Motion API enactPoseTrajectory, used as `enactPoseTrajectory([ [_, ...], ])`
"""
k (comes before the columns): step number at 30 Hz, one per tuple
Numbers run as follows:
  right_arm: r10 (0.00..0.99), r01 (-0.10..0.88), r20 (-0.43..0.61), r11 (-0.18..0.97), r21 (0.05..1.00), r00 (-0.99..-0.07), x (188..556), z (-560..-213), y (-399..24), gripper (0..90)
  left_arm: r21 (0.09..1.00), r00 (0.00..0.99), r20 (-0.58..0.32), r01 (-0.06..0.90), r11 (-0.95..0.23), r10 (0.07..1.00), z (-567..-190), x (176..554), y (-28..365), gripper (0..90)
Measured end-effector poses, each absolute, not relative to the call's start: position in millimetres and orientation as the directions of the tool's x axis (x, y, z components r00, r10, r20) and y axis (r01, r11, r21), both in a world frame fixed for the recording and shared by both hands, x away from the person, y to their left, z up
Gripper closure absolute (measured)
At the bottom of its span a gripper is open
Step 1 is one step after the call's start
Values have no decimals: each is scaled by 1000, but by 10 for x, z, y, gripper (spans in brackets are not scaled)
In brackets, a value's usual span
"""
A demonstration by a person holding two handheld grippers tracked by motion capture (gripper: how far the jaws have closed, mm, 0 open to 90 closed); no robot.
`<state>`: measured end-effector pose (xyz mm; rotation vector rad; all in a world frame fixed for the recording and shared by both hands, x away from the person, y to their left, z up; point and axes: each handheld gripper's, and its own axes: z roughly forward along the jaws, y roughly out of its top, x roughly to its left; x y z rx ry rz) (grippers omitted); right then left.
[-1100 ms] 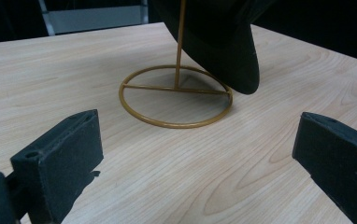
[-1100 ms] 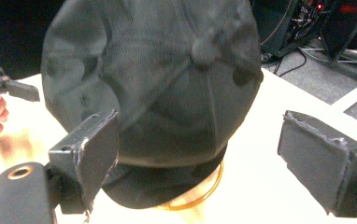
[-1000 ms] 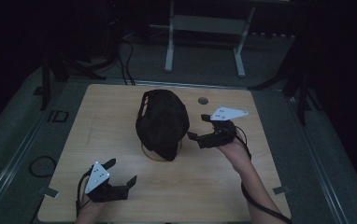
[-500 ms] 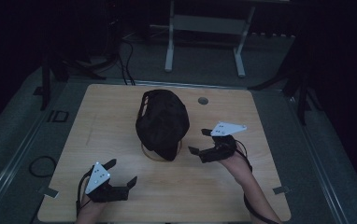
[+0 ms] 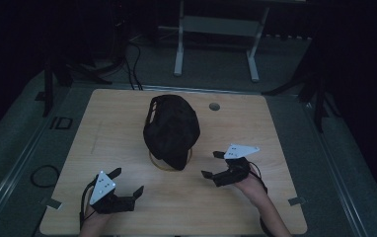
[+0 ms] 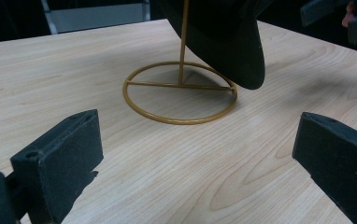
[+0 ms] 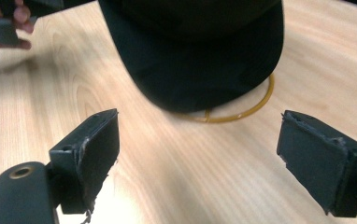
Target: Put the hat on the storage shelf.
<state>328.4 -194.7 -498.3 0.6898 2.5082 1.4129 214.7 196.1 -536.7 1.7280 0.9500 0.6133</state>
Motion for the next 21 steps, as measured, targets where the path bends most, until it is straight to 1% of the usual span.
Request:
enactPoseTrajectory([
  [3, 479, 311, 66, 454, 835, -875, 3262, -5048, -1969, 130, 936, 558, -36, 309, -167, 829, -5373, 2147, 1960, 23],
  [10, 466, 343, 115, 442, 829, -877, 3208, -5190, -2072, 130, 933, 558, -37, 315, -171, 829, -5386, 2151, 1970, 23],
  [14, 453, 339, 116, 451, 825, -884, 3160, -5244, -2116, 131, 934, 559, -39, 316, -169, 828, -5389, 2150, 1967, 23],
  [21, 459, 341, 105, 470, 814, -882, 3101, -5329, -2194, 132, 932, 560, -38, 319, -173, 828, -5395, 2156, 1971, 23],
])
